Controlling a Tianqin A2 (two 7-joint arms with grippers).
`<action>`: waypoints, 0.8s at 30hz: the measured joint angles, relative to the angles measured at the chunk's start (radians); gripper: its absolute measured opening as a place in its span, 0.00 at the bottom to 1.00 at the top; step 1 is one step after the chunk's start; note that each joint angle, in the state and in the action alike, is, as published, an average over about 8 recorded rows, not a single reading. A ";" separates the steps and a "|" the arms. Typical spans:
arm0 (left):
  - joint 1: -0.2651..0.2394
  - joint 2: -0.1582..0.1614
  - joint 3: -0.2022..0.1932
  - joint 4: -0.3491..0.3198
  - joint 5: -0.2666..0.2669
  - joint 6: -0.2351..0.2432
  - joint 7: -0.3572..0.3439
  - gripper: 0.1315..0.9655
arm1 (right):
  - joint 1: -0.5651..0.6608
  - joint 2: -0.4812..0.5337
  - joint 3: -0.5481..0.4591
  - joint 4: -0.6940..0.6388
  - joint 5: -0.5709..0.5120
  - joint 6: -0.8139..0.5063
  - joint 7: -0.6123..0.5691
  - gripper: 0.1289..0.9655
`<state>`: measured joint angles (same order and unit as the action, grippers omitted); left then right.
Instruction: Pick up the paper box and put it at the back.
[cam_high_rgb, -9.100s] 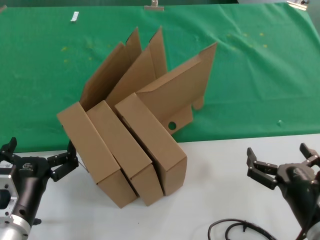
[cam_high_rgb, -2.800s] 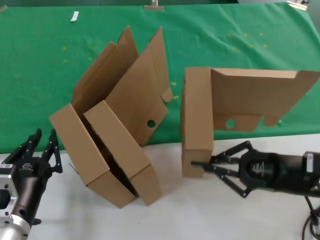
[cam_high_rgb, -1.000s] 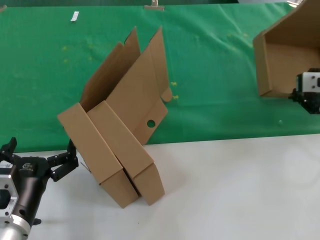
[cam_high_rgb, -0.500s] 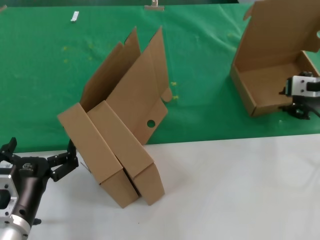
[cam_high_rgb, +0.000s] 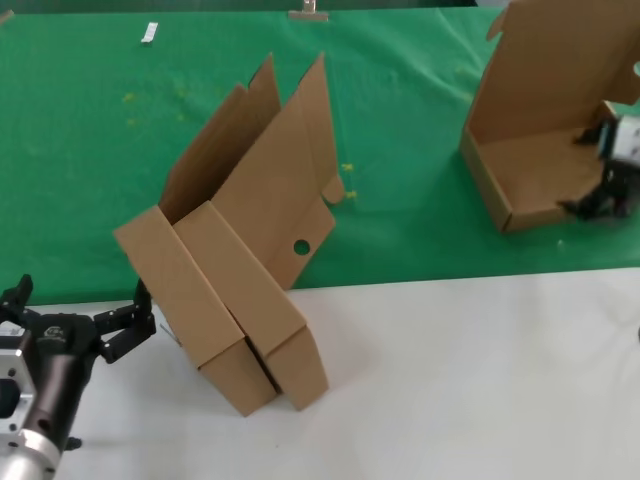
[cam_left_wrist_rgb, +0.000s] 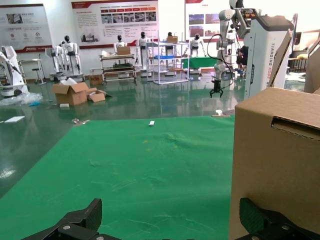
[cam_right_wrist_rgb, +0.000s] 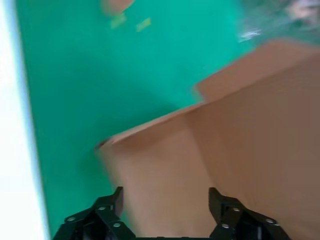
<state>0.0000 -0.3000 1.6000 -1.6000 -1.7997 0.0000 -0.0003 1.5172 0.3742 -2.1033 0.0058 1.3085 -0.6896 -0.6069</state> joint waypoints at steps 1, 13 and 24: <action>0.000 0.000 0.000 0.000 0.000 0.000 0.000 1.00 | 0.003 0.010 0.024 0.001 0.024 -0.009 0.001 0.50; 0.000 0.000 0.000 0.000 0.000 0.000 0.000 1.00 | -0.227 0.088 0.495 0.290 0.493 -0.142 0.131 0.73; 0.000 0.000 0.000 0.000 0.000 0.000 0.000 1.00 | -0.729 -0.157 0.973 0.793 0.939 -0.133 -0.002 0.92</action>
<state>0.0000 -0.3000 1.6001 -1.6000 -1.7997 0.0000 -0.0003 0.7878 0.2173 -1.1300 0.7991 2.2480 -0.8231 -0.6092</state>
